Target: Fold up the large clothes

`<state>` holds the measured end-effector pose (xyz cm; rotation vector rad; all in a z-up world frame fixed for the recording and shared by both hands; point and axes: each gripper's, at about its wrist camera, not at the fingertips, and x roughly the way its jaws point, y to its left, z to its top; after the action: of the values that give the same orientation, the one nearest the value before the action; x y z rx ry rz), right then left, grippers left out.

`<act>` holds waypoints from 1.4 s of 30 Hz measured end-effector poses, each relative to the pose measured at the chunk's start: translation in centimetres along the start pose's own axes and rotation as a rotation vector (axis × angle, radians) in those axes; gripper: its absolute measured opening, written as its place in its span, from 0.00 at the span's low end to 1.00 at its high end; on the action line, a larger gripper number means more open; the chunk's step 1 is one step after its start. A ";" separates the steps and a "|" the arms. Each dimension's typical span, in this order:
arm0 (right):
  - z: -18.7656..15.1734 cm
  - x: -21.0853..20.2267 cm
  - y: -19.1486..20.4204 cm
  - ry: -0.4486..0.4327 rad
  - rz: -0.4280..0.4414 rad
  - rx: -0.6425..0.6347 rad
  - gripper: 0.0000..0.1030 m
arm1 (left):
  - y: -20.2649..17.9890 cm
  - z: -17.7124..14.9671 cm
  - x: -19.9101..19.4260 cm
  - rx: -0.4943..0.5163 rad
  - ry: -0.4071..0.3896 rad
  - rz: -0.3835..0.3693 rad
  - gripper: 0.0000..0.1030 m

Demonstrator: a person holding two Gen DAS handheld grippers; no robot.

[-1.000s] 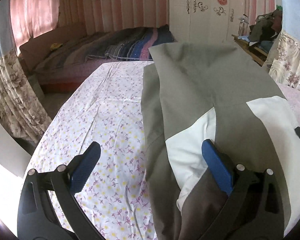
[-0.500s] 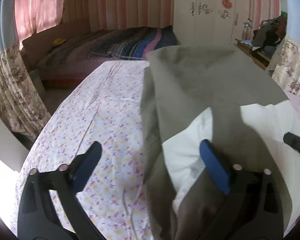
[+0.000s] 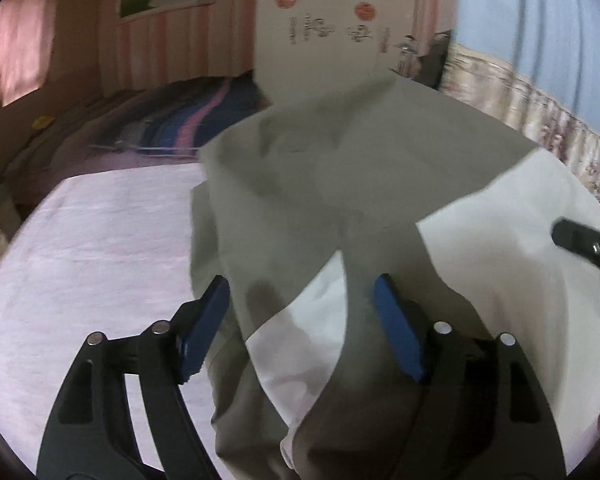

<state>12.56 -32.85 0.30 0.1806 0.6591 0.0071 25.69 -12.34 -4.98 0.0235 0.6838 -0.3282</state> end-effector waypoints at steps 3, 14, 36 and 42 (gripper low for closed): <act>-0.8 -1.2 -6.4 -0.004 -0.070 0.038 0.27 | -5.7 0.3 1.9 0.014 0.002 -0.034 0.79; -4.7 -2.3 -9.6 -0.037 -0.150 -0.004 0.59 | -7.1 -1.5 0.8 0.078 0.007 -0.014 0.90; -14.7 -14.3 7.4 -0.452 -0.165 -0.202 0.98 | 4.4 -12.3 -20.3 0.005 -0.376 0.176 0.97; -15.4 -15.4 5.5 -0.490 -0.128 -0.100 0.98 | 5.8 -12.8 -21.5 -0.046 -0.430 0.168 0.97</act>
<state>-8.74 -25.92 -1.33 0.0391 0.1793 -0.1237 4.02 1.05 -2.04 -0.0331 0.2604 -0.1471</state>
